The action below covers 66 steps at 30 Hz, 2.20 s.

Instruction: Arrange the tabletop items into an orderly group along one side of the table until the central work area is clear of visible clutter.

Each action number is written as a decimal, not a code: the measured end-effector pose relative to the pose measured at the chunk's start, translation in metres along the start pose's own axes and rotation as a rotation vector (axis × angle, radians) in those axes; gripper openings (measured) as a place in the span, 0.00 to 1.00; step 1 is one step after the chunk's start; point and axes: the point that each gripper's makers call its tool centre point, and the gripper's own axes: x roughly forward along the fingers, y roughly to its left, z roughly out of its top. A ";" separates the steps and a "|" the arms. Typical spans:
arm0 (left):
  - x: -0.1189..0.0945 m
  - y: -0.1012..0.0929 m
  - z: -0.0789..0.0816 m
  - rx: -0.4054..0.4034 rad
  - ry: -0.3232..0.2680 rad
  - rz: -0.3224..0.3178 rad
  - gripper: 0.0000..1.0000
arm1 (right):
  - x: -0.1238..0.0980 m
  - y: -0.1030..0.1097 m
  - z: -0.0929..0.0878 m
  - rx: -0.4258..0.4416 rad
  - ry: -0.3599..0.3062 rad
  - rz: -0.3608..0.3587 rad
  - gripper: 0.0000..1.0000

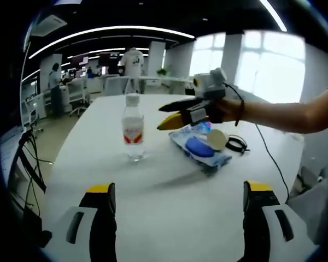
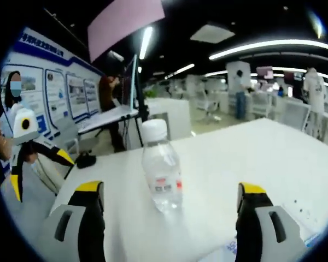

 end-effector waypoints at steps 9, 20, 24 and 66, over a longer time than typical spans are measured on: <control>-0.005 -0.003 0.003 0.008 0.001 -0.002 0.97 | -0.041 0.002 -0.003 -0.004 0.014 -0.033 1.00; -0.006 -0.010 0.009 0.026 -0.007 -0.014 0.97 | -0.082 0.006 -0.018 -0.005 0.047 -0.064 1.00; -0.007 -0.012 0.009 0.031 -0.004 -0.017 0.97 | -0.095 0.006 -0.025 -0.006 0.062 -0.081 1.00; -0.012 -0.018 0.012 0.049 -0.013 -0.019 0.97 | -0.179 -0.025 -0.128 -0.140 0.377 -0.230 0.87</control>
